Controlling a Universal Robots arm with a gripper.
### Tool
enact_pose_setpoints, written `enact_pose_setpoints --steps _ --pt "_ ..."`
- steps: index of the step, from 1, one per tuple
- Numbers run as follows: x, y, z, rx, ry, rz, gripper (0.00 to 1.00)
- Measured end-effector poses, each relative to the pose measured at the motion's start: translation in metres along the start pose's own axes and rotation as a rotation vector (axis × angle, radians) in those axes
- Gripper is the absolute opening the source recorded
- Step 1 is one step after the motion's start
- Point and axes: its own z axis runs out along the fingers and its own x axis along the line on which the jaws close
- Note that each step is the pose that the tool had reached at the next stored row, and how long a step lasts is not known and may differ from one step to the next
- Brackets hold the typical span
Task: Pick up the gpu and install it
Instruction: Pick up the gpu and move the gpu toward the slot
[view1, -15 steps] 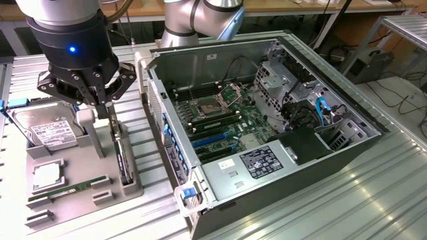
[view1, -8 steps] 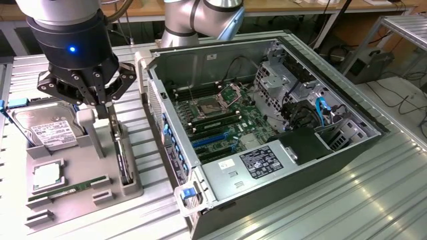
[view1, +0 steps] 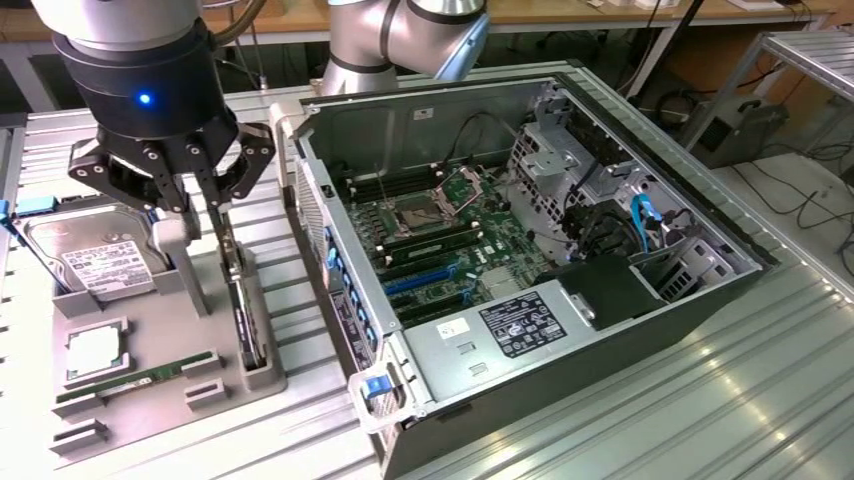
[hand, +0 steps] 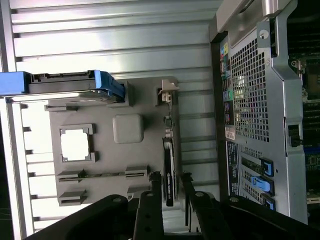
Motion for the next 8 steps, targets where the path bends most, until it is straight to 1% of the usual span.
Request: enact_pose_setpoints --steps 1,2,3,8 --pt "0.000 0.0000 0.0004 0.0001 0.0001 0.000 0.30" --pt "0.000 0.0000 0.0034 -0.0002 -0.0001 0.000 0.36" --pt "-0.001 -0.0002 0.0070 0.0000 0.0000 0.000 0.36" --pt "-0.002 -0.0019 0.0170 -0.0001 0.0000 0.000 0.36"
